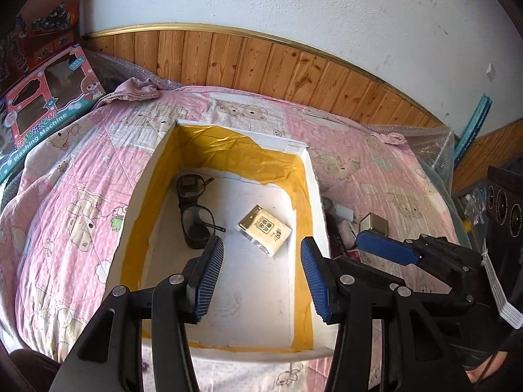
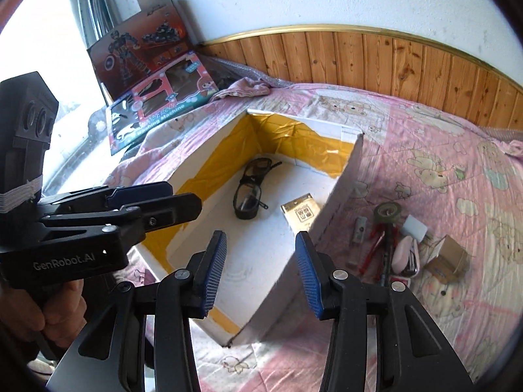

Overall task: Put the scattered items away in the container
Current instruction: 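Move both tools back to the items and grasp the red staple box with the right tool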

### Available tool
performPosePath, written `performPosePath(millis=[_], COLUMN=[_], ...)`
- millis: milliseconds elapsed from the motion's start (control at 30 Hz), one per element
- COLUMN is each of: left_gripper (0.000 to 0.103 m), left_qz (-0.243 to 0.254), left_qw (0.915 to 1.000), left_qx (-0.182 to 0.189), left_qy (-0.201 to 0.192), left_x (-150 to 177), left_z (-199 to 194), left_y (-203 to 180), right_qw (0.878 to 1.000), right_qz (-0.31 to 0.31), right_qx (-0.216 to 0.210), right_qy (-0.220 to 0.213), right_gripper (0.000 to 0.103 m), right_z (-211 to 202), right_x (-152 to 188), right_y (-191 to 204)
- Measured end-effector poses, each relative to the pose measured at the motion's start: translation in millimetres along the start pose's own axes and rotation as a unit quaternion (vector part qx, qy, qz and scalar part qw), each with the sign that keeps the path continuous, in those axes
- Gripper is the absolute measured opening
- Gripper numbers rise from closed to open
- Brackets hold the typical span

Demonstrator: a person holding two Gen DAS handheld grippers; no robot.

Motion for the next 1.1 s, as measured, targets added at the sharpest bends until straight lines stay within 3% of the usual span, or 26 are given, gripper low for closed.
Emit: performPosePath(millis=[333,600,900,1100], left_gripper=[0.051,0.051,0.051,0.051], left_qz=[0.036,0.059,0.053,0.04], left_qw=[0.9962,0.9896,0.9892,0.9897], left_qx=[0.07,0.108,0.09,0.076], left_qy=[0.037,0.075,0.103,0.114], left_x=[33.3,39.8,32.6,21.8], left_z=[10.0,47.8,102.7,131.1], left_y=[-64.2,-115.0,-130.0,-120.7], right_qw=[0.991,0.975,0.968,0.97], right_qz=[0.135,0.214,0.223,0.204], right_qx=[0.011,0.047,0.076,0.076], right_qy=[0.021,0.042,0.091,0.111], right_gripper=[0.047,0.048,0.048,0.048], right_z=[-14.1,-8.3,45.8,86.2], right_x=[72.9,96.4,95.4,98.5], right_y=[-73.9,-136.1,-170.2,-174.2])
Point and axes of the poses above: each gripper's, at about its wrist camera, not at the fingertips, and z roughly the way its jaws point, y to its left, x to its underside, the point moved 3 cm from there along z, roughly the way its jaws point, and after that the axes turned 8 degrees about x, right-handed, at the moved point
